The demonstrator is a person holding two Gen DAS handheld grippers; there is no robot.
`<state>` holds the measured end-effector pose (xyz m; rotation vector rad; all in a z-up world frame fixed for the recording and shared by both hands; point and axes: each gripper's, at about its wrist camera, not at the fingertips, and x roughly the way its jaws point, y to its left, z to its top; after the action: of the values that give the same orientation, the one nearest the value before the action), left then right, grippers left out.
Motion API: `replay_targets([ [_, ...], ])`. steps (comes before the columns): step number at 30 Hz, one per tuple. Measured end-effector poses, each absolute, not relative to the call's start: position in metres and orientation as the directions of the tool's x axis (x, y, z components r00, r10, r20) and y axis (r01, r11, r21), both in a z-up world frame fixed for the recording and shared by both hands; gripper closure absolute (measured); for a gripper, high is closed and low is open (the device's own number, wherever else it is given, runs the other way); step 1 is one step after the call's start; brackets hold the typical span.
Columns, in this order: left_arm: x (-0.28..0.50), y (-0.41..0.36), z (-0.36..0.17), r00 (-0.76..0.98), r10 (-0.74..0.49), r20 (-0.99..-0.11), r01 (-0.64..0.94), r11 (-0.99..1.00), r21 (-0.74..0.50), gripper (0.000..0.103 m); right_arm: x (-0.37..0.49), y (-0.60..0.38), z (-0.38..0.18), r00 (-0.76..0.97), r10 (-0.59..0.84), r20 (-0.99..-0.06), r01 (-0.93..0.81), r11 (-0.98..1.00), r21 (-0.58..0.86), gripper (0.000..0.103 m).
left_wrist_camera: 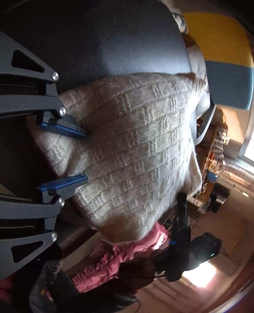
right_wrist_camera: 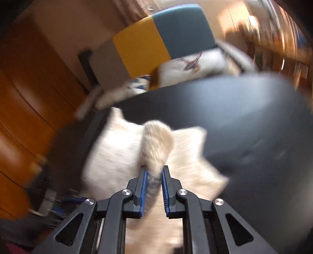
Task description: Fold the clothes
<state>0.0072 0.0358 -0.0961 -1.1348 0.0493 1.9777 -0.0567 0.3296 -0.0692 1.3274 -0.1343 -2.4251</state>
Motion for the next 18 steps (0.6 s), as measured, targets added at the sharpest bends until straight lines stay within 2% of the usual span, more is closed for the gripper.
replay_targets([
  [1, 0.008, 0.039, -0.096, -0.241, 0.627, -0.741, -0.697, -0.643, -0.318, 0.062, -0.062, 0.329, -0.077, -0.466, -0.31, -0.828, 0.274, -0.941, 0.198, 0.1],
  [3, 0.009, 0.045, -0.095, -0.219, 0.612, -0.76, -0.73, -0.619, -0.288, 0.062, -0.07, 0.333, -0.108, -0.402, -0.28, -0.872, 0.265, -0.947, 0.182, 0.1],
  [6, 0.007, 0.047, -0.091, -0.198, 0.597, -0.777, -0.745, -0.608, -0.277, 0.062, -0.067, 0.352, -0.142, -0.365, -0.326, -0.872, 0.197, -0.943, 0.269, 0.098],
  [8, 0.004, 0.045, -0.087, -0.175, 0.6, -0.78, -0.738, -0.605, -0.3, 0.062, -0.058, 0.378, -0.133, -0.418, -0.474, -0.775, 0.131, -0.876, 0.465, 0.095],
  [10, -0.001, 0.039, -0.079, -0.153, 0.628, -0.763, -0.72, -0.6, -0.349, 0.062, -0.041, 0.4, -0.122, -0.457, -0.576, -0.678, 0.107, -0.792, 0.601, 0.081],
  [12, -0.007, 0.032, -0.07, -0.141, 0.669, -0.73, -0.701, -0.588, -0.403, 0.062, -0.022, 0.418, -0.12, -0.448, -0.686, -0.573, 0.1, -0.676, 0.73, 0.079],
  [14, -0.013, 0.025, -0.06, -0.13, 0.708, -0.695, -0.681, -0.573, -0.456, 0.062, -0.008, 0.425, -0.123, -0.432, -0.754, -0.495, 0.097, -0.584, 0.806, 0.079],
  [16, -0.025, 0.026, -0.053, -0.154, 0.729, -0.667, -0.662, -0.577, -0.478, 0.06, 0.003, 0.427, -0.129, -0.412, -0.805, -0.427, 0.094, -0.504, 0.859, 0.074],
  [18, -0.037, 0.031, -0.049, -0.181, 0.736, -0.652, -0.647, -0.588, -0.485, 0.058, 0.003, 0.424, -0.134, -0.415, -0.817, -0.401, 0.087, -0.474, 0.876, 0.073],
])
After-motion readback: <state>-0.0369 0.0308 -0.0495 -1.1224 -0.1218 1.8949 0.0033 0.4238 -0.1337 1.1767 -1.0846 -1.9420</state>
